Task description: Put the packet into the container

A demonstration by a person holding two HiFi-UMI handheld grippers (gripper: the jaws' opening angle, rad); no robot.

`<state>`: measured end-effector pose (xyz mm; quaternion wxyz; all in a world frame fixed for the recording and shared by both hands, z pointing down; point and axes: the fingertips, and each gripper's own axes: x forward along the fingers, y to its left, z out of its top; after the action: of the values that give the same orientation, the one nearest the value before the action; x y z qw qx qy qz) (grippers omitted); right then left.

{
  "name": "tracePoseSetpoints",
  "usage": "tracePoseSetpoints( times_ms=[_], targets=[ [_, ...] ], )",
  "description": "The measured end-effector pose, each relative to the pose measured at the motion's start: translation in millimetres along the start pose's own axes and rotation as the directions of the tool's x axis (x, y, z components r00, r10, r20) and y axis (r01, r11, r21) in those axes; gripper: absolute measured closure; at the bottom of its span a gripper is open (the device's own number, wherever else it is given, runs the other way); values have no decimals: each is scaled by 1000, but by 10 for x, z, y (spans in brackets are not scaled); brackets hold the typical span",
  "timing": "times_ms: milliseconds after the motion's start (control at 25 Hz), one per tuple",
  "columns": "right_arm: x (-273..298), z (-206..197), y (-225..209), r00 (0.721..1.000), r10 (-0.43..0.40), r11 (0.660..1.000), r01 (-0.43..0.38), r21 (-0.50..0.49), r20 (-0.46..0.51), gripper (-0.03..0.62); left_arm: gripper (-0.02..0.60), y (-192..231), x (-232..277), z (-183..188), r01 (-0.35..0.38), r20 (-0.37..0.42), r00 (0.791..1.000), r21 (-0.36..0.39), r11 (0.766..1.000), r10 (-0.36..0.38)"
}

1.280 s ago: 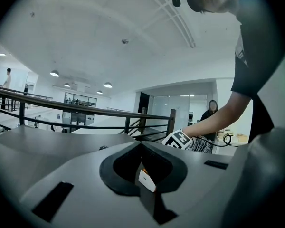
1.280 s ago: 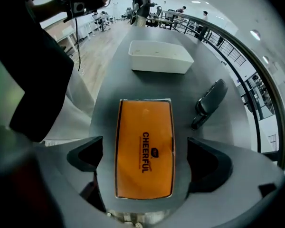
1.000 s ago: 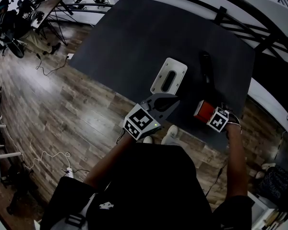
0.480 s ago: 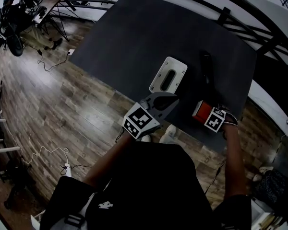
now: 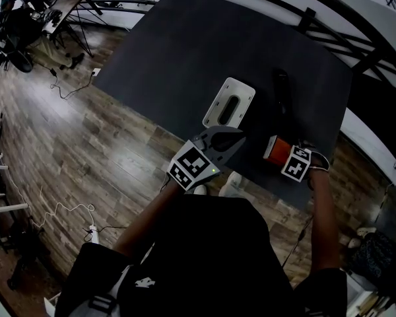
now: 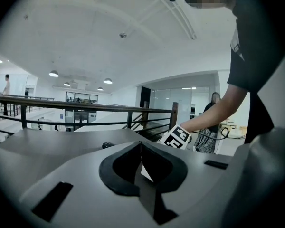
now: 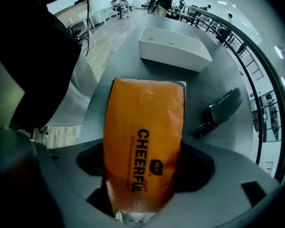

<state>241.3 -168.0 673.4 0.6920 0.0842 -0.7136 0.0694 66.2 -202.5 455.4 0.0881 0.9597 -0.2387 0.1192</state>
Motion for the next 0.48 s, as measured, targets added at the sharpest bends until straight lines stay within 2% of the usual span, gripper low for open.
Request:
tracePoseSetpoints(
  times_ms=[280,400,480],
  targets=[
    [-282,218,26,999,-17,999,20,-47,46,215,572,-42,94,15,-23,-75,997,87,996,29],
    [-415,341,34,997,-27,998,32,-60,73,215,574,-156,104,64,46,-93,995,49,998,-41],
    [-477,403,40,995,-37,997,42,-61,89,215,575,-250,81,128,118,-63,991,1,993,-118]
  ],
)
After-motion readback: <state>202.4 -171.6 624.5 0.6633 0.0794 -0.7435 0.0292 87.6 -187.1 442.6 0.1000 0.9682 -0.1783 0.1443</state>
